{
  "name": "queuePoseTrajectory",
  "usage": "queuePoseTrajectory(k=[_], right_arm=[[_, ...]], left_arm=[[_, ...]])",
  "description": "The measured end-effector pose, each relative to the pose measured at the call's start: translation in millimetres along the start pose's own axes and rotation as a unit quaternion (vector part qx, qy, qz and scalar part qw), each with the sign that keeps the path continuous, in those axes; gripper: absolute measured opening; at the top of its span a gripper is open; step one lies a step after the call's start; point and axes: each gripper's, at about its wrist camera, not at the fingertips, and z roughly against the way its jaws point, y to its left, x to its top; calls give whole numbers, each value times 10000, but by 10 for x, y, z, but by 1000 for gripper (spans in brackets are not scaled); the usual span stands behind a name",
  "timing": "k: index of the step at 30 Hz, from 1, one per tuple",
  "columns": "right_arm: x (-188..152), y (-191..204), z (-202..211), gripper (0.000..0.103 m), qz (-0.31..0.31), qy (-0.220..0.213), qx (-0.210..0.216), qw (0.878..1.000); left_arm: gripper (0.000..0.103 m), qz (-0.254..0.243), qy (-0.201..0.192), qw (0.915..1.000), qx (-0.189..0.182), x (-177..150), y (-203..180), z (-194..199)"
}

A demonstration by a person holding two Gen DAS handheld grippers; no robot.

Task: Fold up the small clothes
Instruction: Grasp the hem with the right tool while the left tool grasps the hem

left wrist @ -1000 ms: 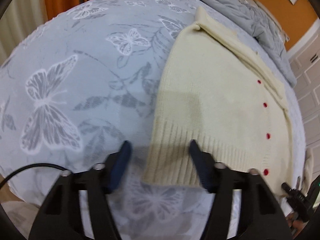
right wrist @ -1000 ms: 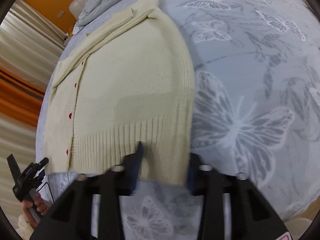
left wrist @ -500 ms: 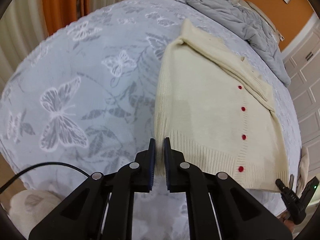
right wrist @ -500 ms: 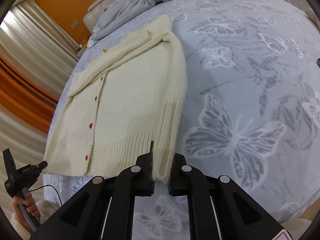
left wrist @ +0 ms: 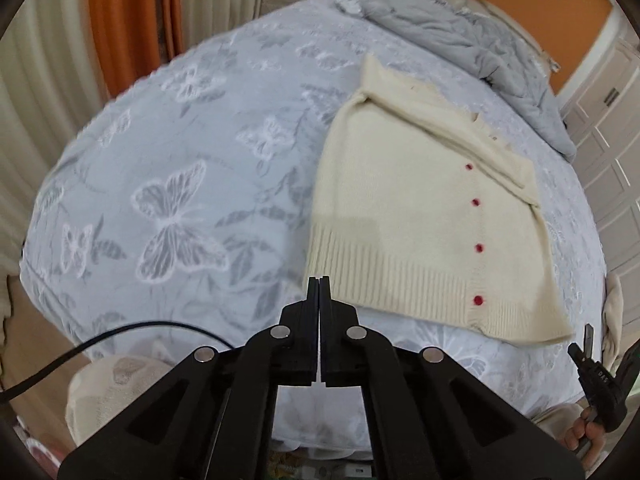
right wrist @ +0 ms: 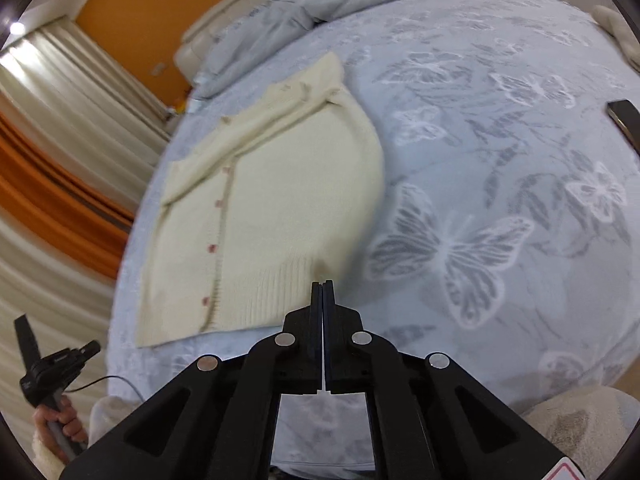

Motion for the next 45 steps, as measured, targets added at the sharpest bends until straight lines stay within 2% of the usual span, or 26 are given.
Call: queuePoseTrajectory(k=[1, 2, 3, 4, 5, 7, 8, 10, 13, 14, 15, 16, 17, 18, 19, 20, 23, 25, 29, 33, 36, 37, 41, 43, 45], right_arm=[[4, -17, -17, 14, -38, 11, -81, 10000], [12, -34, -40, 27, -84, 21, -213, 9997], [23, -50, -63, 54, -123, 6, -303, 9995], [34, -60, -81, 65, -150, -13, -379, 9992], [52, -66, -101, 70, -160, -52, -458, 9988], [115, -53, -217, 71, -64, -45, -654, 9978], [145, -56, -309, 71, -53, 81, -729, 9973], [168, -59, -509, 71, -36, 369, -829, 9959], [156, -41, -745, 67, -4, 607, -794, 9950], [144, 2, -806, 54, 14, 638, -689, 9956], [142, 36, -839, 34, 12, 652, -611, 9960], [145, 75, -871, 22, -4, 683, -556, 9961], [155, 109, -890, 11, -17, 689, -553, 9961], [178, 162, -865, 10, -32, 616, -471, 9970], [211, 206, -807, 9, -73, 490, -294, 9983], [243, 248, -745, 9, -97, 387, -194, 9990], [368, 393, -295, 8, -136, -138, 309, 9993], [404, 417, -31, 8, -104, -339, 471, 9983], [287, 421, 465, 7, 89, -504, 620, 9968], [-131, 328, 833, 7, 245, -217, 686, 9971], [-618, 252, 1086, 7, 602, 277, 574, 9961], [-760, 223, 1168, 8, 682, 428, 621, 9948], [-1268, 219, 1570, 8, 1201, 1058, 993, 9821], [-1357, 248, 1795, 8, 1325, 1103, 1160, 9782], [-1220, 299, 1982, 8, 1304, 799, 1297, 9797]], left_arm=[[0, 131, 59, 9999, -82, 0, 33, -41], [7, 276, 122, 9994, -152, 2, 70, -95], [14, 424, 188, 9988, -181, 3, 110, -156], [45, 606, 204, 9978, -161, 12, 154, -230], [73, 732, 185, 9971, -89, 14, 182, -285], [83, 869, -20, 9961, 144, 51, 214, -392], [86, 825, -13, 9961, 306, 85, 202, -469], [90, 723, 173, 9966, 341, 150, 172, -672], [90, 799, 481, 9955, 194, 193, 154, -955], [89, 844, 532, 9949, 128, 200, 146, -1021], [86, 881, 579, 9944, 55, 209, 144, -1083], [66, 890, 666, 9938, 34, 217, 126, -1149], [53, 841, 712, 9937, 181, 237, 109, -1180], [39, 763, 673, 9947, 136, 278, 94, -1170], [9, 724, 770, 9941, -229, 312, 72, -1163], [8, 769, 848, 9927, -388, 341, 60, -1128], [7, 816, 522, 9909, -935, 443, 11, -737], [7, 725, 316, 9891, -1240, 473, 10, -411], [7, 652, 133, 9854, -1568, 378, 139, 116], [7, 642, 318, 9827, -1706, -19, 301, 474], [7, 507, 569, 9817, -1748, -435, 433, 728], [7, 444, 666, 9810, -1769, -645, 479, 878], [7, 245, 879, 9788, -1832, -1041, 515, 1274], [7, 340, 849, 9759, -1981, -1090, 500, 1487], [7, 442, 680, 9737, -2127, -974, 471, 1626]])
